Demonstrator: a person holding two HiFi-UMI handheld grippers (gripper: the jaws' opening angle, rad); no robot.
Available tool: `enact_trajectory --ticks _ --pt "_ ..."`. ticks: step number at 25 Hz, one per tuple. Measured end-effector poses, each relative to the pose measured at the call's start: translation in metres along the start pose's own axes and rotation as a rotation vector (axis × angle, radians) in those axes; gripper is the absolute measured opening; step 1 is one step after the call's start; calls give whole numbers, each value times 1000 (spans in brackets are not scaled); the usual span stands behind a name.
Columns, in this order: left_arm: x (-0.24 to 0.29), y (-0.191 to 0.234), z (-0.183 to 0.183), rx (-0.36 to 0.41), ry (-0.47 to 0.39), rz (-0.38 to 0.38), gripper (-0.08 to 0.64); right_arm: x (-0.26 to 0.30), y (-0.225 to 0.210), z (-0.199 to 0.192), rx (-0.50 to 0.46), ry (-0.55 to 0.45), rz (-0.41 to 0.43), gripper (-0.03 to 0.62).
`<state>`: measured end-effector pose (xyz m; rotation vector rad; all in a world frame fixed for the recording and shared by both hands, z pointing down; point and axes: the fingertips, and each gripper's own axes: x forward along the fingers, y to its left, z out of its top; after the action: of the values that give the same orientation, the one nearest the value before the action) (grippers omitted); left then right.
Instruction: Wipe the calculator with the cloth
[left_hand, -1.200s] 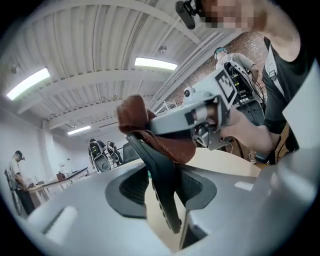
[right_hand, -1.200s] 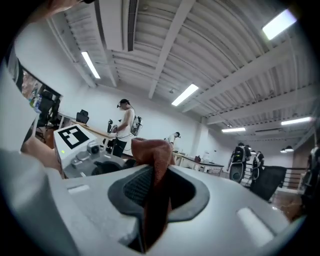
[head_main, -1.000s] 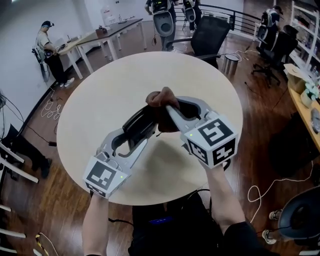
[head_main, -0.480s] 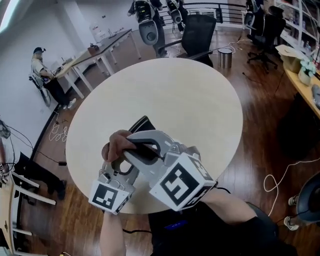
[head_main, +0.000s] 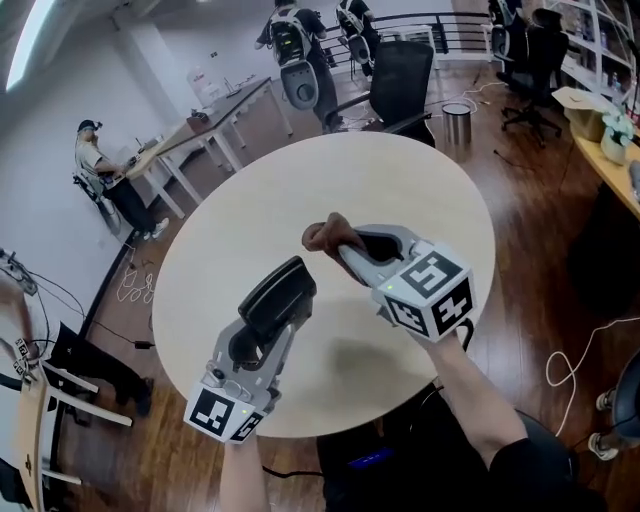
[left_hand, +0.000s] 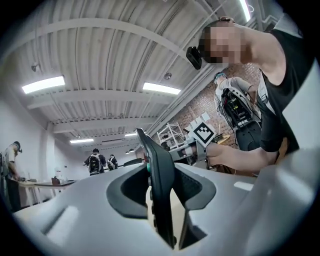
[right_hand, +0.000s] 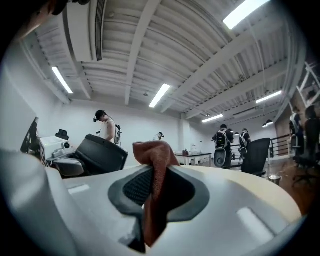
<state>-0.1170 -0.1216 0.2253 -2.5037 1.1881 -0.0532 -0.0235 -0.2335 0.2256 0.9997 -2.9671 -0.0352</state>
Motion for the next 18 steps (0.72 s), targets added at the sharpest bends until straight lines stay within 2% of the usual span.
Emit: enact_trajectory --ticks 3,7,9,10,14,18 --pt "-6 6 0 0 5 7 130 -9 52 33 -46 -93 96 67" --pt "2 -3 3 29 3 5 130 -23 141 65 -261 -137 287 67" --pt "3 -11 8 40 -19 -3 129 -26 152 64 -331 -134 286 67" --pt "1 -14 11 42 -31 -6 129 -25 146 62 -336 -138 265 67" --pt "-8 -12 16 24 -73 -6 129 -13 93 44 -189 -152 191 67" --pt "-18 -4 16 -48 -120 6 126 7 40 -7 -68 5 115 67"
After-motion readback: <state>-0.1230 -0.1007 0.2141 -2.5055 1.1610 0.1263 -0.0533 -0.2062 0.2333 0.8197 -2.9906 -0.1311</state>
